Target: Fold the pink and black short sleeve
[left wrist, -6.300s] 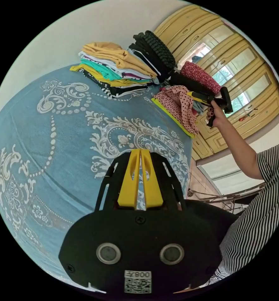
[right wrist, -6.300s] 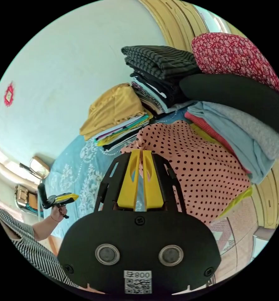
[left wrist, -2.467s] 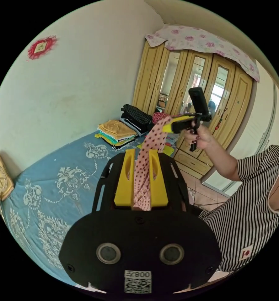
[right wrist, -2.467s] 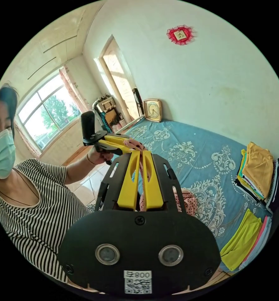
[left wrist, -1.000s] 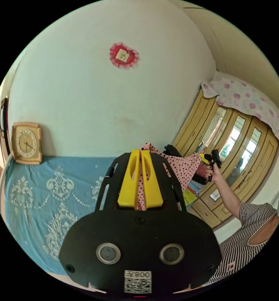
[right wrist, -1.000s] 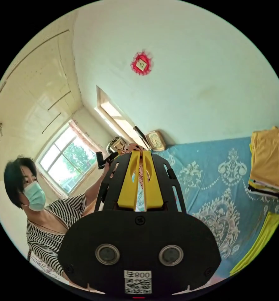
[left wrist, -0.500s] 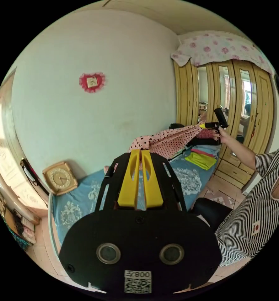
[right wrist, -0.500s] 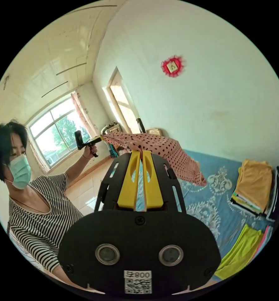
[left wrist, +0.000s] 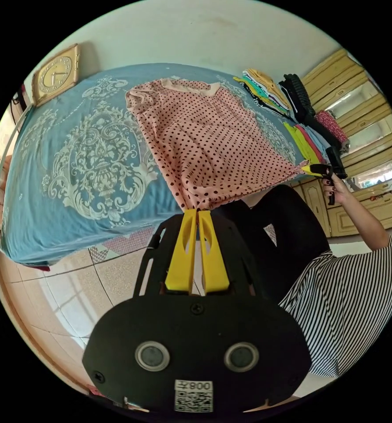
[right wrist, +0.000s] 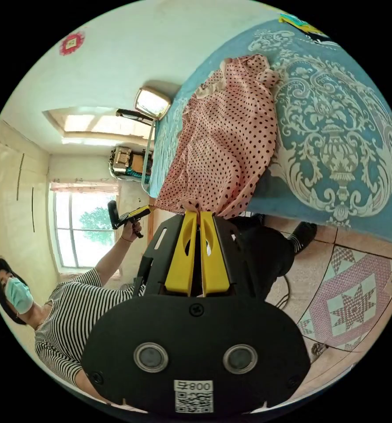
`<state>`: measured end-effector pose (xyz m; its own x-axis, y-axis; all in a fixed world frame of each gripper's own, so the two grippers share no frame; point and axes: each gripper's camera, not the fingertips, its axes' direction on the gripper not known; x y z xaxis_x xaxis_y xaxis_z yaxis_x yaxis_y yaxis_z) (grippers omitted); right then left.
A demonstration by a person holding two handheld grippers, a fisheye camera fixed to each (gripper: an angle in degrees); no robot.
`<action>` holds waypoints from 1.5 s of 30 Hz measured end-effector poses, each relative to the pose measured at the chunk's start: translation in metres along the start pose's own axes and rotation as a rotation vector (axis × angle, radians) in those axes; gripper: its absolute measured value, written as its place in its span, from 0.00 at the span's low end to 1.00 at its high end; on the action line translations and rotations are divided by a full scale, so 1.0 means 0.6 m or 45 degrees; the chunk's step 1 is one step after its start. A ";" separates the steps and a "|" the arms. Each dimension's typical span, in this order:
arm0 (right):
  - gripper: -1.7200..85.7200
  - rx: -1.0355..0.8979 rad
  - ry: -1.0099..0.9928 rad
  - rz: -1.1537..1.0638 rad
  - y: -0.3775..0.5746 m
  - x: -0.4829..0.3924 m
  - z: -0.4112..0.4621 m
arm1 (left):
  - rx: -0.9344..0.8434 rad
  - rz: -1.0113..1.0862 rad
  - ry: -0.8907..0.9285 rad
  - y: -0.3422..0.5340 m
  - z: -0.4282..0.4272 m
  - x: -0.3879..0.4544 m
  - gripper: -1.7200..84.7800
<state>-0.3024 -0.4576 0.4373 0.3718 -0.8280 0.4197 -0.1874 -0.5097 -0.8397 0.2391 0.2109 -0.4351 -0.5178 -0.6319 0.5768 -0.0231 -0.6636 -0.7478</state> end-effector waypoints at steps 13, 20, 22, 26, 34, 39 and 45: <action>0.03 0.034 -0.056 0.191 -0.049 0.044 0.076 | -0.025 -0.055 -0.012 -0.112 0.062 -0.030 0.02; 0.03 0.386 -0.076 -0.203 -0.274 -0.218 -0.121 | 0.550 -0.032 0.013 -0.317 -0.145 -0.019 0.02; 0.03 0.444 -0.035 -0.383 -0.296 -0.333 -0.180 | 0.697 0.028 0.006 -0.337 -0.214 0.006 0.02; 0.03 0.564 0.037 -0.733 -0.239 -0.551 -0.275 | 0.939 0.213 -0.068 -0.312 -0.332 0.075 0.02; 0.03 0.498 0.034 -0.934 0.003 -0.616 -0.216 | 0.896 0.424 -0.086 -0.132 -0.289 0.141 0.02; 0.03 0.298 0.004 -0.601 0.130 -0.438 -0.034 | 0.474 0.324 -0.093 -0.033 -0.059 0.125 0.02; 0.03 0.014 -0.073 -0.093 0.223 -0.223 0.228 | 0.001 0.037 -0.011 0.024 0.189 0.080 0.02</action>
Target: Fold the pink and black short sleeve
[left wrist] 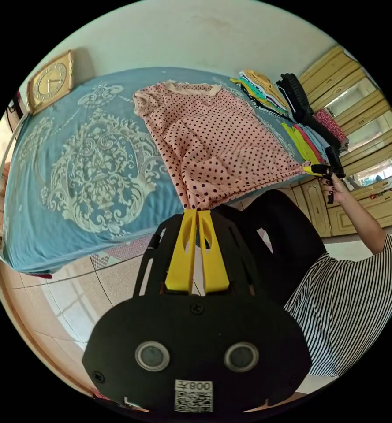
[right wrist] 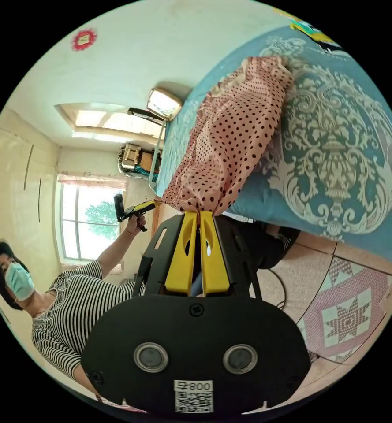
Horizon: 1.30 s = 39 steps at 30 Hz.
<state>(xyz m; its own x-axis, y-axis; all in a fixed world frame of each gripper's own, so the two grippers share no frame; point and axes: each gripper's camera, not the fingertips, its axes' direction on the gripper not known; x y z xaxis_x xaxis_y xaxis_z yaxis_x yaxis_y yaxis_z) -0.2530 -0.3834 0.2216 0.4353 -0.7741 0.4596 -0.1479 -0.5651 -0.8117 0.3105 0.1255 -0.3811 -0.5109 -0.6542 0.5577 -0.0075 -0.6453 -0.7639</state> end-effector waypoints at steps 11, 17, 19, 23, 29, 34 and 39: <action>0.03 -0.084 0.078 0.178 0.086 0.030 0.095 | -0.061 0.006 0.045 0.020 0.098 0.033 0.02; 0.03 -0.105 0.086 0.153 0.127 0.009 0.114 | -0.082 -0.009 0.074 0.033 0.139 0.041 0.02; 0.03 -0.094 0.082 0.160 0.143 0.010 0.117 | -0.082 -0.014 0.072 0.036 0.149 0.041 0.02; 0.03 -0.078 0.075 0.173 0.171 0.010 0.126 | -0.058 -0.027 0.080 0.032 0.172 0.040 0.02; 0.03 -0.095 0.113 0.155 0.184 -0.011 0.150 | -0.054 -0.045 0.062 0.013 0.214 0.036 0.03; 0.03 -0.108 0.132 0.157 0.196 -0.015 0.163 | -0.042 -0.093 0.098 0.005 0.250 0.015 0.03; 0.04 -0.167 0.160 0.183 0.223 0.008 0.177 | -0.089 -0.123 0.102 0.001 0.288 -0.014 0.04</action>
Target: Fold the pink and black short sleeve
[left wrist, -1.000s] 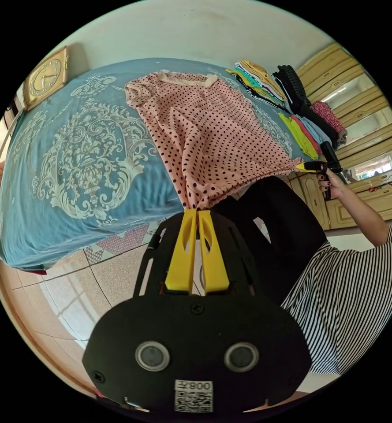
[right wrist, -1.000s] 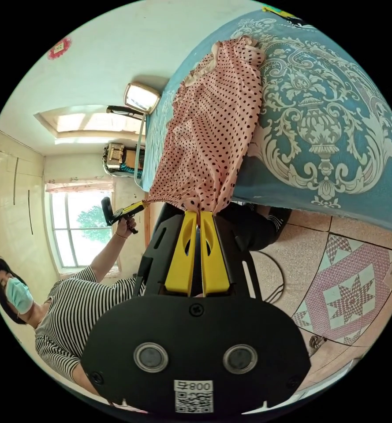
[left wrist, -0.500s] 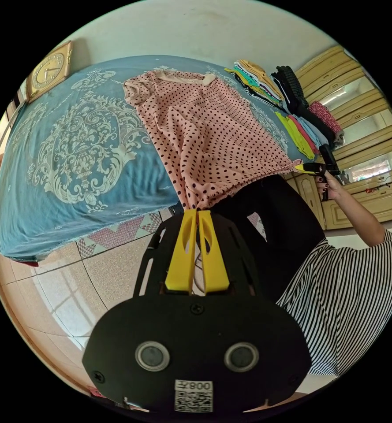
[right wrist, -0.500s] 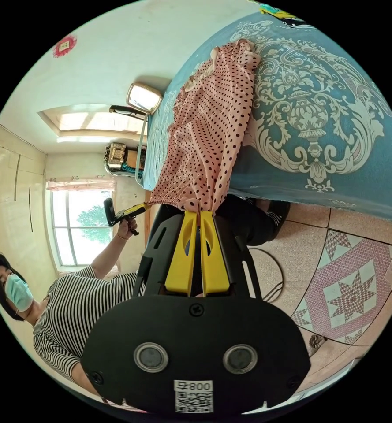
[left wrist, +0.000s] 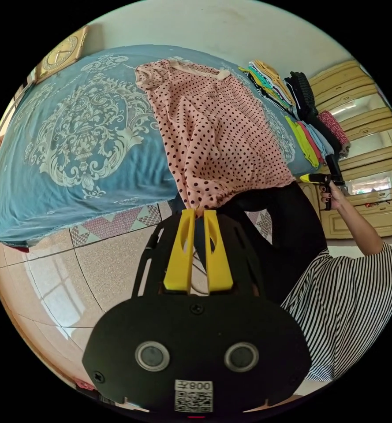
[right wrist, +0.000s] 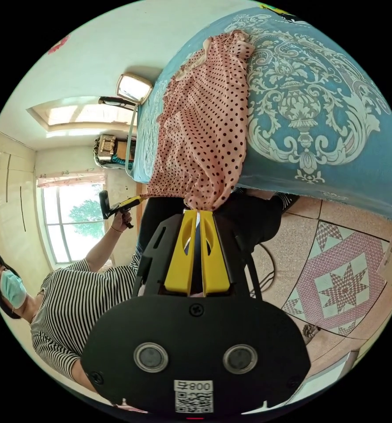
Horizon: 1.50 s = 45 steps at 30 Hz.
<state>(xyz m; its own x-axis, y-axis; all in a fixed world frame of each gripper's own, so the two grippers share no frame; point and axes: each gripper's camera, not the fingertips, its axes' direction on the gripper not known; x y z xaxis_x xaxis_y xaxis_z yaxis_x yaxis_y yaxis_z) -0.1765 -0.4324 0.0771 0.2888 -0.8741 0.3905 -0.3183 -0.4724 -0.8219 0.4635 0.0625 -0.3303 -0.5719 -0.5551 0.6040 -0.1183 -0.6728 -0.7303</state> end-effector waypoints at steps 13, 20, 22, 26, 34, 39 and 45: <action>0.10 0.318 -0.121 0.087 -0.024 0.088 -0.059 | 0.322 -0.304 0.314 -0.108 -0.002 -0.136 0.10; 0.12 0.413 0.099 0.039 -0.214 0.064 -0.075 | 0.270 -0.348 0.238 -0.339 0.060 -0.201 0.12; 0.13 0.421 0.158 0.066 -0.263 0.074 -0.071 | 0.269 -0.393 0.227 -0.383 0.075 -0.224 0.12; 0.14 0.460 0.196 0.115 -0.354 0.101 -0.055 | 0.264 -0.469 0.233 -0.461 0.113 -0.269 0.12; 0.04 0.449 0.270 0.244 -0.434 0.146 0.008 | 0.322 -0.461 0.209 -0.536 0.136 -0.290 0.05; 0.03 0.546 0.160 0.238 -0.410 0.184 -0.027 | 0.430 -0.457 0.295 -0.552 0.116 -0.328 0.05; 0.06 0.611 0.018 0.261 -0.405 0.219 -0.011 | 0.545 -0.629 0.487 -0.558 0.146 -0.360 0.08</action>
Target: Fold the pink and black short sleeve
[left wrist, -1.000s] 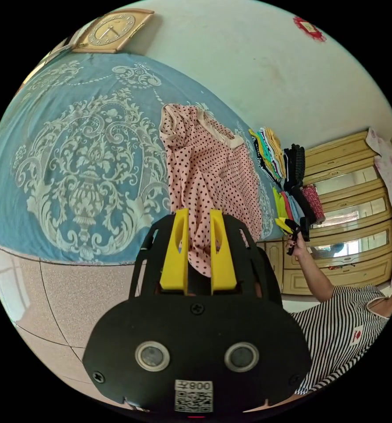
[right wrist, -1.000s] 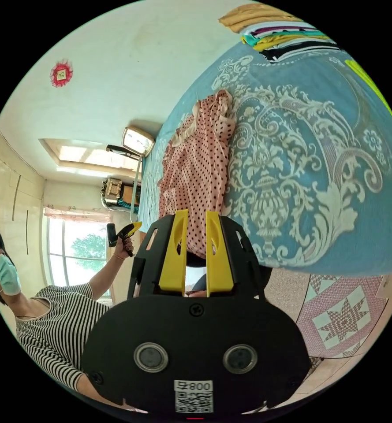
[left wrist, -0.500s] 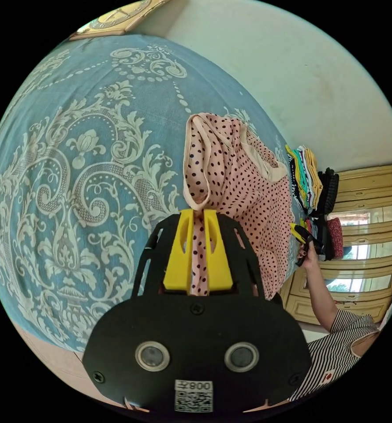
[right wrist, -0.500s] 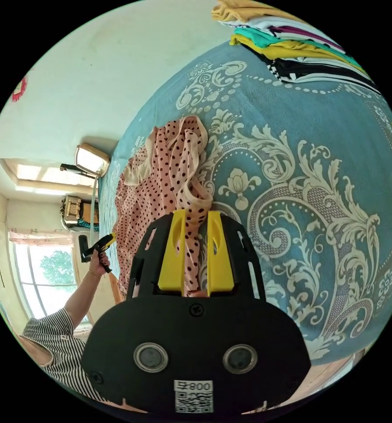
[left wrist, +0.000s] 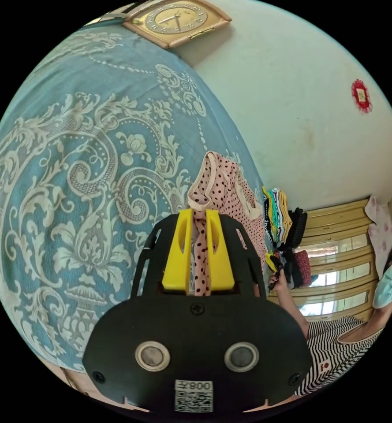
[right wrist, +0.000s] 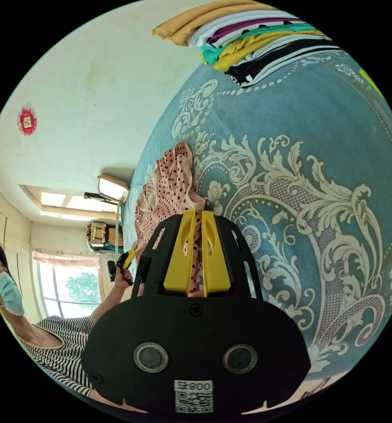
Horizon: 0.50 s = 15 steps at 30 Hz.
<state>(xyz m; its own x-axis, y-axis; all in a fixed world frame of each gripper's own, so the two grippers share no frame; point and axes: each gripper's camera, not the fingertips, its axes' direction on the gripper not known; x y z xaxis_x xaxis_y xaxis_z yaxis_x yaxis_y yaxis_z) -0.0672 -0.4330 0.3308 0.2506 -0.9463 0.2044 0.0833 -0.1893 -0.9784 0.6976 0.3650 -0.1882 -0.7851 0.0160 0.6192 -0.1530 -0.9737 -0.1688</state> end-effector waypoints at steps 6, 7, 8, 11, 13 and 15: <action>0.11 0.157 0.130 -0.119 -0.033 -0.050 -0.034 | 0.084 0.213 -0.114 -0.046 -0.001 0.086 0.12; 0.11 0.161 0.136 -0.148 -0.043 -0.061 -0.031 | 0.063 0.254 -0.122 -0.057 0.007 0.101 0.12; 0.12 0.147 0.160 -0.208 -0.068 -0.088 -0.018 | 0.021 0.336 -0.142 -0.081 0.027 0.131 0.12; 0.12 0.030 0.280 -0.372 -0.143 -0.164 0.054 | -0.066 0.483 -0.214 -0.149 0.087 0.200 0.13; 0.12 -0.036 0.364 -0.457 -0.186 -0.207 0.104 | -0.104 0.526 -0.234 -0.191 0.124 0.232 0.13; 0.12 -0.080 0.475 -0.556 -0.237 -0.258 0.163 | -0.141 0.576 -0.313 -0.244 0.168 0.273 0.13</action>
<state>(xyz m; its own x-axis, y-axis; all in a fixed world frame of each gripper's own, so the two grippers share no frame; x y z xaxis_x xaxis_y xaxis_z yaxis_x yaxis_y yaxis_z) -0.0235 -0.2342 0.4412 -0.1518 -0.8034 0.5758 0.0421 -0.5873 -0.8083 0.6519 0.4872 0.0148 -0.6256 -0.4673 0.6247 0.0959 -0.8408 -0.5328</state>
